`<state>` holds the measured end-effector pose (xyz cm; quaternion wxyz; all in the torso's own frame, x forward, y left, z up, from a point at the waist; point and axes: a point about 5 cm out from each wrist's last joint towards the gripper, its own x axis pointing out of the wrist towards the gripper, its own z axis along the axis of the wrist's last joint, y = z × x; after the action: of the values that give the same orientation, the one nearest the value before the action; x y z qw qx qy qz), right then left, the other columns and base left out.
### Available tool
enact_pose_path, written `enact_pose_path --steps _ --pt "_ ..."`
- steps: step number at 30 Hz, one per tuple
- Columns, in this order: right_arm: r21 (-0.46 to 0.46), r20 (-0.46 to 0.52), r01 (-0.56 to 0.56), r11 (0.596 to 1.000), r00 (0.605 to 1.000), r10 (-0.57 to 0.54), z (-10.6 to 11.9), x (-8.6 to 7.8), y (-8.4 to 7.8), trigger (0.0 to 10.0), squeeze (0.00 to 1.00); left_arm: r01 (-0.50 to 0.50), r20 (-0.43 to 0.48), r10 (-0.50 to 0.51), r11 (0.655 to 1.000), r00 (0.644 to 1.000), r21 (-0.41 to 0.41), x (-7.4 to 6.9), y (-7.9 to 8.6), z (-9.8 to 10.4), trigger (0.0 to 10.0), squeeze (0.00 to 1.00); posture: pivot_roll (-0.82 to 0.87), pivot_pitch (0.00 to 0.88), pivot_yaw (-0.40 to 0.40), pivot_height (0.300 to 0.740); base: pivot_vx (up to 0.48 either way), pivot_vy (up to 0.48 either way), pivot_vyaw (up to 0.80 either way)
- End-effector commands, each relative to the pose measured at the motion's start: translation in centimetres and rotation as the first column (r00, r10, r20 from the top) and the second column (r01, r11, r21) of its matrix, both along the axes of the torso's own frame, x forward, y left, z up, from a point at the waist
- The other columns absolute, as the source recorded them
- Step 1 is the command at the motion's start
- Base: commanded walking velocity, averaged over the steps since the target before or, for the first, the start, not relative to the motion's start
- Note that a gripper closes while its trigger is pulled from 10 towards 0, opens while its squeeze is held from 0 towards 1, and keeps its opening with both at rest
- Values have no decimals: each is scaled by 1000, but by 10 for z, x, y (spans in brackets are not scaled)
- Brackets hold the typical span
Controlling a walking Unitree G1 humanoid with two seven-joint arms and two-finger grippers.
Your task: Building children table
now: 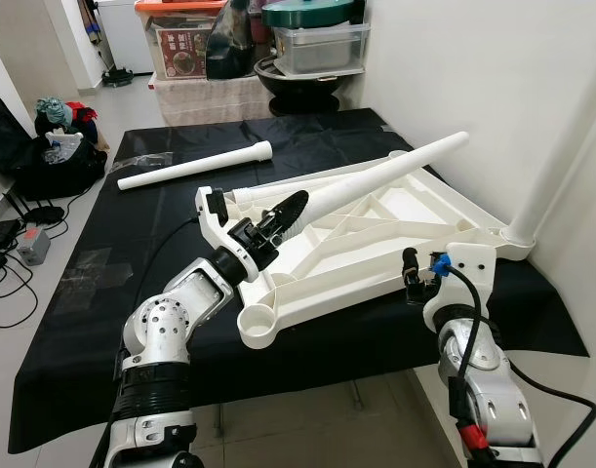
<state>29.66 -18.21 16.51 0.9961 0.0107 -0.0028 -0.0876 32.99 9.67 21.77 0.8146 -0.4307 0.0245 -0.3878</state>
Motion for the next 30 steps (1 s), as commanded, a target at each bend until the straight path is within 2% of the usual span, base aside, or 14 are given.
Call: enact_pose_path --steps 1,2,3,4,5,6,9,12,15,20,22,24,26,30 --pt "80 -22 -15 997 1000 17 -3 2 2 10000 0 2 32 -2 1000 999 -16 -3 4 3 0 0 -65 0 16 740 0 0 0" --pt "80 -22 -15 997 1000 17 -3 2 2 10000 0 2 32 -2 1000 999 -16 -3 4 3 0 0 -65 0 16 740 0 0 0" --pt "256 -4 -56 965 998 59 -1 3 5 10000 0 7 47 -7 1000 999 -17 -5 5 4 0 0 -48 0 13 740 0 0 0" --pt "409 42 -123 904 992 115 3 3 10 10000 0 21 72 -20 1000 997 -14 -7 7 6 0 0 -41 0 13 740 0 0 0" --pt "570 139 -232 788 973 186 13 3 17 10000 0 37 102 -36 999 994 -6 -10 9 7 0 0 -32 0 14 740 0 0 0" --pt "570 139 -232 788 973 186 13 3 17 10000 0 37 102 -36 999 994 -6 -10 9 7 0 0 -32 0 14 740 0 0 0" --pt "650 231 -313 693 950 212 22 2 20 10000 0 46 126 -47 999 991 9 -11 10 9 0 0 -23 0 13 740 0 0 0" --pt "650 231 -313 693 950 212 22 2 20 10000 0 46 126 -47 999 991 9 -11 10 9 0 0 -23 0 13 740 0 0 0" --pt "707 288 -376 598 927 242 25 0 23 10000 0 52 138 -57 998 989 39 -13 9 4 0 0 -10 0 0 740 0 0 0" --pt "719 309 -401 568 916 256 27 0 25 10000 0 59 138 -66 997 988 51 -15 8 1 0 0 -5 0 -1 740 0 0 0" --pt "735 340 -445 512 895 289 30 -1 31 10000 0 90 146 -98 994 984 63 -19 7 -1 0 0 -5 0 0 740 0 0 0" --pt "735 340 -445 512 895 289 30 -1 31 10000 0 90 146 -98 994 984 63 -19 7 -1 0 0 -5 0 0 740 0 0 0" --pt "746 347 -472 471 878 330 31 2 37 10000 0 124 157 -135 989 978 80 -22 4 -3 0 0 -11 0 1 740 0 0 0" --pt "753 350 -480 451 871 344 32 5 39 10000 0 138 161 -151 986 975 89 -22 1 -4 0 0 -9 0 2 740 0 0 0"
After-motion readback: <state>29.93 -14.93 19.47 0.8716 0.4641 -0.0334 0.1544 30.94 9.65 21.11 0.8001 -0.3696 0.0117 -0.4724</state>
